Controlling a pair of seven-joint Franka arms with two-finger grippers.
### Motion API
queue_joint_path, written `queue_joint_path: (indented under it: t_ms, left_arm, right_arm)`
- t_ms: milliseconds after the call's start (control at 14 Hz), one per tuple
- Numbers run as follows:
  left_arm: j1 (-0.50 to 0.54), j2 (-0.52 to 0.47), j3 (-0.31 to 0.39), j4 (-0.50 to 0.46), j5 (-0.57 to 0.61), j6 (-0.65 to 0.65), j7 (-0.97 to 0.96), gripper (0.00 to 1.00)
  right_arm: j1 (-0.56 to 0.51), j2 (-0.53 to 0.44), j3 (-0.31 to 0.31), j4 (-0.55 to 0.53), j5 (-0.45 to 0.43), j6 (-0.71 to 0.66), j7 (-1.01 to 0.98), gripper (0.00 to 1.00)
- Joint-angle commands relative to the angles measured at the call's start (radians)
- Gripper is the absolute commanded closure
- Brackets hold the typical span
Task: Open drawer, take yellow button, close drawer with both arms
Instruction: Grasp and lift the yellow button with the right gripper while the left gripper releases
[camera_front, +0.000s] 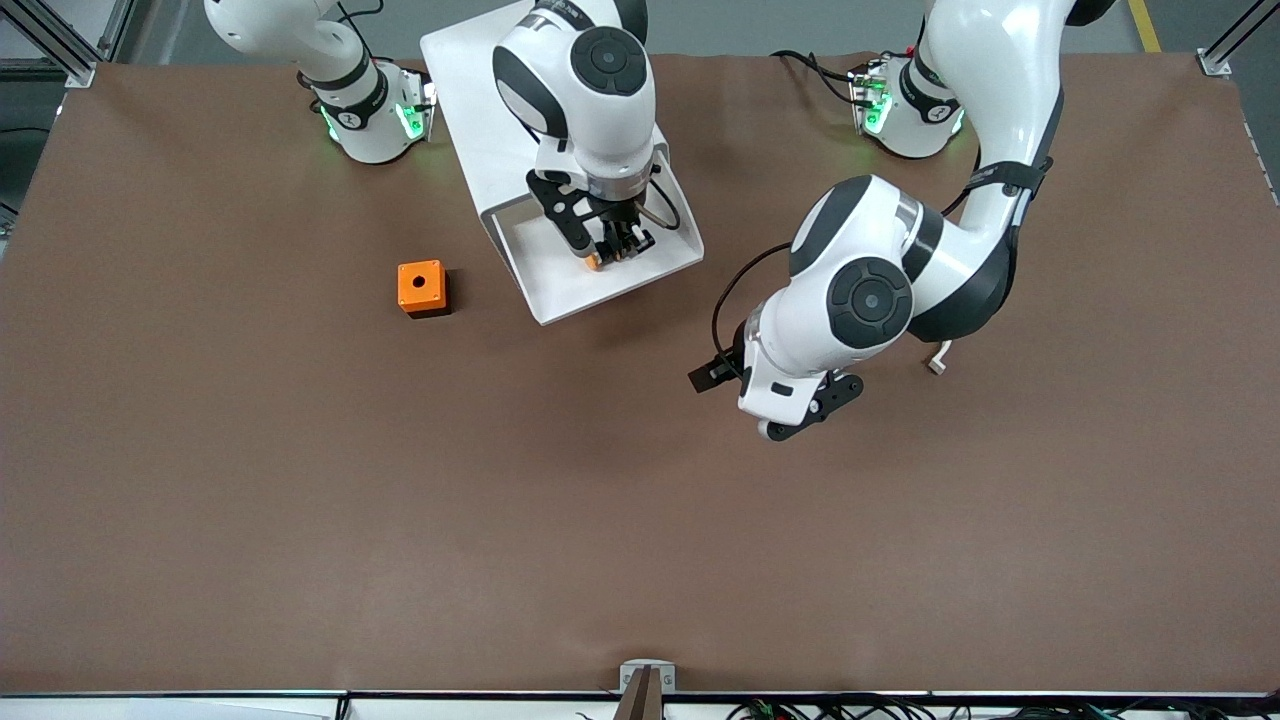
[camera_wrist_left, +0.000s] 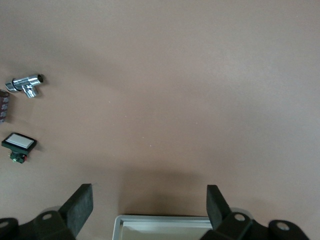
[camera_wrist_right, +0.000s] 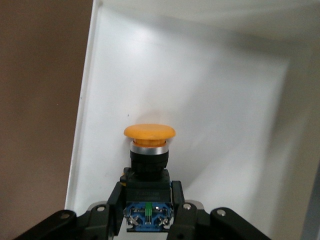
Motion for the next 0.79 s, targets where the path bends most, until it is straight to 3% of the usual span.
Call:
queue_joint_path:
  t_ms: [0, 287, 717]
  left_arm:
    - [-0.021, -0.023, 0.001, -0.051, 0.058, 0.030, -0.002, 0.00]
    - [-0.039, -0.028, -0.004, -0.065, 0.076, 0.028, -0.008, 0.00]
    - [-0.096, -0.019, -0.024, -0.064, 0.075, 0.033, -0.011, 0.00]
  right_arm:
    - [-0.060, 0.002, -0.003, 0.051, -0.007, -0.019, -0.073, 1.00]
    - [-0.233, -0.018, -0.003, 0.145, 0.008, -0.180, -0.404, 1.00]
    - [-0.518, -0.047, -0.004, 0.101, 0.025, -0.239, -0.923, 1.00]
